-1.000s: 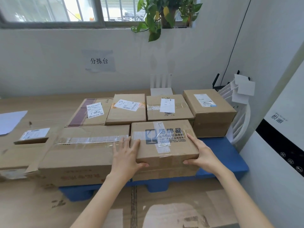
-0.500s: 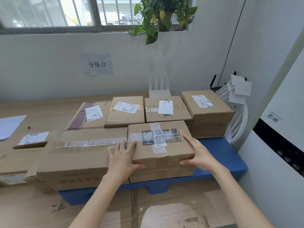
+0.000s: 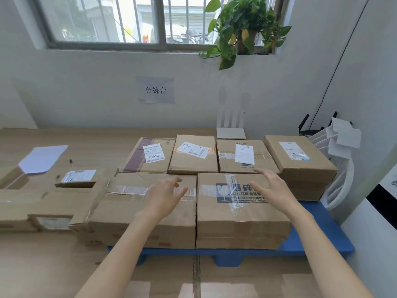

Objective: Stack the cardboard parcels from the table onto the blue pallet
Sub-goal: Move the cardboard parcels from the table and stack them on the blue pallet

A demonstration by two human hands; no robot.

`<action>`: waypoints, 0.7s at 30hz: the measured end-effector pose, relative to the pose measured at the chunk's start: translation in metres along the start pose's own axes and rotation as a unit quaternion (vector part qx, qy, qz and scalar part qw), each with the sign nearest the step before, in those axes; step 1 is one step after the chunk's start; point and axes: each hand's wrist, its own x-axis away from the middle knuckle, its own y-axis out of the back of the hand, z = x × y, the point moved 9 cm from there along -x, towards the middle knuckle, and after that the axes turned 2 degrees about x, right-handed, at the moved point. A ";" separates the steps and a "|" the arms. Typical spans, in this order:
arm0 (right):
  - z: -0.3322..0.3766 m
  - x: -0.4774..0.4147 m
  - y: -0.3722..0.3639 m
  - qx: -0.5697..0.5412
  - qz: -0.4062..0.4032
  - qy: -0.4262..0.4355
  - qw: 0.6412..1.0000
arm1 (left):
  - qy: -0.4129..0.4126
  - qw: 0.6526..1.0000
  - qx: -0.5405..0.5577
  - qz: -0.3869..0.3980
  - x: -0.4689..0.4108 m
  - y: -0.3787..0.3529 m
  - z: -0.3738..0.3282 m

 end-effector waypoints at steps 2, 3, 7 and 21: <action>0.032 -0.012 -0.013 0.017 0.002 0.017 1.000 | 0.011 1.000 0.000 -0.023 -0.003 0.024 0.024; 0.050 -0.019 -0.022 0.023 0.005 0.022 0.999 | 0.016 0.999 0.001 -0.035 -0.005 0.036 0.037; 0.125 -0.044 -0.072 0.029 0.020 0.065 0.997 | 0.040 0.997 0.013 -0.065 -0.010 0.085 0.104; 0.353 -0.095 -0.284 -0.030 0.057 0.105 0.992 | 0.079 0.997 0.005 0.010 -0.048 0.171 0.347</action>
